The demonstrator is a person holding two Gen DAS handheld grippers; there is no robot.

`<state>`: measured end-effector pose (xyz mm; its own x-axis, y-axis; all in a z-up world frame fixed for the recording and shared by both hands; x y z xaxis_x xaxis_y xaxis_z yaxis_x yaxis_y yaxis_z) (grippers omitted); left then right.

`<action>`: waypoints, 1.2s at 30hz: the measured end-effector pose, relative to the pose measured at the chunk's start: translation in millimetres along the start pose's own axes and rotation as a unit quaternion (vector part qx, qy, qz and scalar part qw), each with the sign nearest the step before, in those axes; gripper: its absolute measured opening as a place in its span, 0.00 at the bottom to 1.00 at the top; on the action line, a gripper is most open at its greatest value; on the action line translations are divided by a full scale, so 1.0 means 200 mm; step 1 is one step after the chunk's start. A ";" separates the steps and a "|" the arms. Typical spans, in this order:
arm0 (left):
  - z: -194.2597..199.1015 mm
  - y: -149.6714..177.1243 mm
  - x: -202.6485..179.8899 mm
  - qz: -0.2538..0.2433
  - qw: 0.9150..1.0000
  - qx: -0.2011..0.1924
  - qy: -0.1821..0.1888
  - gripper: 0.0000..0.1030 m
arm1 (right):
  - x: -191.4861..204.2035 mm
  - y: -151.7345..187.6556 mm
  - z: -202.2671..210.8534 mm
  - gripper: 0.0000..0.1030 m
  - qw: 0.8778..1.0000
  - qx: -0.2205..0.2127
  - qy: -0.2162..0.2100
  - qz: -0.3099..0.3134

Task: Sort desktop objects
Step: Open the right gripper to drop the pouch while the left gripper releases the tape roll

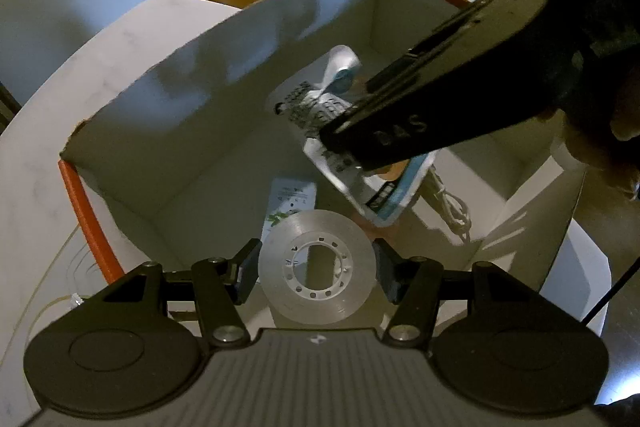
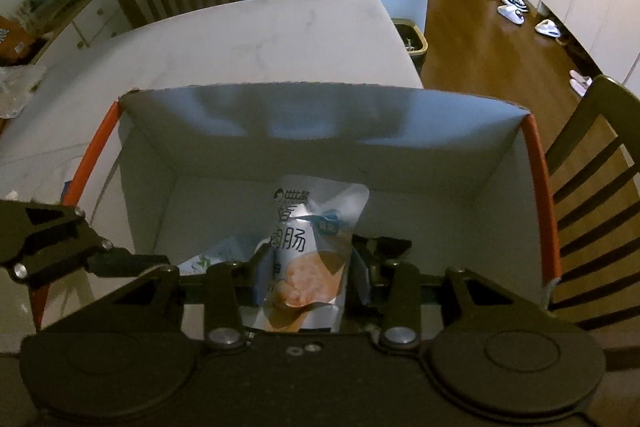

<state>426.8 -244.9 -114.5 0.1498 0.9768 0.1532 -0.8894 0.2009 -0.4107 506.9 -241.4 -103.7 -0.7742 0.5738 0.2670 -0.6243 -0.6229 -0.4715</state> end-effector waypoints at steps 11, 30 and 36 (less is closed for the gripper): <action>-0.03 0.02 -0.01 -0.023 1.000 0.011 0.000 0.57 | 0.02 -0.02 -0.09 0.39 1.000 0.020 0.001 -0.003; -0.01 0.04 -0.05 -0.050 0.999 0.015 -0.016 0.59 | 0.02 -0.02 -0.10 0.44 1.000 0.019 0.008 -0.010; 0.04 0.02 -0.05 -0.037 0.999 0.013 -0.010 0.61 | 0.01 -0.02 -0.06 0.49 1.000 0.011 0.008 -0.013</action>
<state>418.7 -253.5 -110.8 0.2079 0.9575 0.1998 -0.8871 0.2706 -0.3739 509.0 -232.3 -111.1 -0.7564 0.5980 0.2652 -0.6462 -0.6197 -0.4454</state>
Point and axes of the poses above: each gripper's, at about its wrist camera, not at the fingertips, and z roughly against the way its jaws point, x to its left, y to its underside, the point moved 7 cm from there along -z, roughly the way its jaws point, and after that the axes turned 8 degrees about -y, right-handed, at the moved point
